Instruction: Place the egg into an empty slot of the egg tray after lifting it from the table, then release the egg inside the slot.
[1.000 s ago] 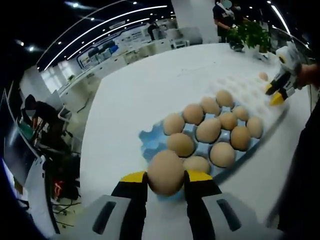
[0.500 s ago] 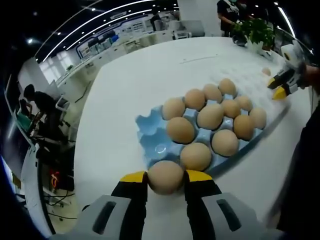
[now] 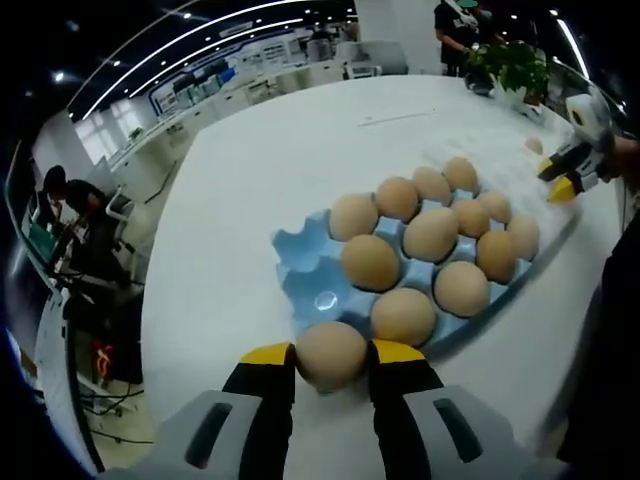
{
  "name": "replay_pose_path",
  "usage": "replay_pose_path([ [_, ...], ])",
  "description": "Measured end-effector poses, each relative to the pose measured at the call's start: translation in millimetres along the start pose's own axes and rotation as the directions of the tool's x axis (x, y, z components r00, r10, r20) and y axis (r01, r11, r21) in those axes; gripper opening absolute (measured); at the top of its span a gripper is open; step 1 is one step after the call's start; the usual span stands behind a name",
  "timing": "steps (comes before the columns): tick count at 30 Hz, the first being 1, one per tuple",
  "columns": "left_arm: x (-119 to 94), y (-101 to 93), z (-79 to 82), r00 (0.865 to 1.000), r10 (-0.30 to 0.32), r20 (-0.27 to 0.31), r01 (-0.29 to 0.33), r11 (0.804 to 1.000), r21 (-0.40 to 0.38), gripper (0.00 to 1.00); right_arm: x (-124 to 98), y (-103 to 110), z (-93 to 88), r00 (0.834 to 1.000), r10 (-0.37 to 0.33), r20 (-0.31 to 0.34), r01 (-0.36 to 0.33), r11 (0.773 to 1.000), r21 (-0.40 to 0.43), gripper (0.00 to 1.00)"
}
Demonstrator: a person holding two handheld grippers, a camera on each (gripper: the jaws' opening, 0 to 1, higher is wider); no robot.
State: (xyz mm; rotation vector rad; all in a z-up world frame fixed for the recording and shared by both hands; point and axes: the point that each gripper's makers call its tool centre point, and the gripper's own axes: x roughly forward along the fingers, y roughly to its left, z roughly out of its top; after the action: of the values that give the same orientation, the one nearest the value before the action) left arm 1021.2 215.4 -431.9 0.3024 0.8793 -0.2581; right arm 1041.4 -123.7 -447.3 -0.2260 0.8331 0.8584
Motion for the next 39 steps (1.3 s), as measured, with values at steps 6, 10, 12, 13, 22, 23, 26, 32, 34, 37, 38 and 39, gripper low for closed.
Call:
replay_pose_path([
  [6,2.7,0.9,1.3,0.999,-0.045,-0.005,0.045,0.999,-0.019,0.29,0.0,0.3,0.5,1.0,-0.003,0.005,0.003,1.0,0.002,0.3],
  [10,2.9,0.3,0.8,0.998,-0.061,-0.005,0.061,0.998,-0.032,0.29,0.0,0.5,0.7,1.0,-0.004,0.011,0.004,1.0,0.002,0.3],
  [12,2.9,-0.4,0.6,0.998,-0.062,-0.005,0.062,0.998,-0.032,0.29,0.1,0.3,0.9,1.0,-0.004,0.014,0.004,1.0,0.003,0.3],
  [13,3.1,-0.8,0.7,0.998,-0.064,-0.006,0.064,0.997,-0.033,0.29,0.2,0.2,0.9,1.0,-0.005,0.015,0.005,1.0,0.002,0.3],
  [22,3.2,-1.0,-1.3,0.994,-0.107,0.007,0.107,0.987,-0.116,0.3,-0.1,0.1,0.6,0.999,-0.001,0.032,0.001,1.0,0.007,0.3],
  [23,3.4,-1.2,-1.4,0.994,-0.11,0.006,0.11,0.987,-0.12,0.3,-0.2,0.2,0.5,0.999,-0.002,0.034,0.002,1.0,0.006,0.31],
  [26,1.5,0.5,-1.7,0.995,-0.098,0.004,0.098,0.988,-0.118,0.34,-0.7,0.5,0.4,0.999,-0.002,0.04,0.002,1.0,0.006,0.31],
  [32,-11.2,3.5,4.8,0.994,-0.087,0.064,0.097,0.978,-0.184,0.37,-0.9,1.0,0.5,0.999,0.0,0.043,0.0,1.0,0.002,0.31],
  [34,-16.4,1.6,6.8,0.994,-0.086,0.069,0.098,0.978,-0.185,0.38,-0.9,1.0,0.5,0.999,0.001,0.043,-0.001,1.0,0.001,0.31],
  [37,-22.6,-3.5,14.6,0.991,-0.084,0.1,0.101,0.977,-0.19,0.38,-0.8,1.0,0.4,0.999,0.002,0.042,-0.002,1.0,0.001,0.31],
  [38,-23.8,-5.1,16.7,0.991,-0.083,0.107,0.103,0.976,-0.193,0.39,-0.8,1.1,0.3,0.999,0.002,0.042,-0.002,1.0,0.0,0.31],
  [39,-25.2,-6.6,19.1,0.99,-0.082,0.114,0.103,0.974,-0.201,0.39,-0.8,1.1,0.3,0.999,0.001,0.042,-0.001,1.0,0.0,0.31],
])
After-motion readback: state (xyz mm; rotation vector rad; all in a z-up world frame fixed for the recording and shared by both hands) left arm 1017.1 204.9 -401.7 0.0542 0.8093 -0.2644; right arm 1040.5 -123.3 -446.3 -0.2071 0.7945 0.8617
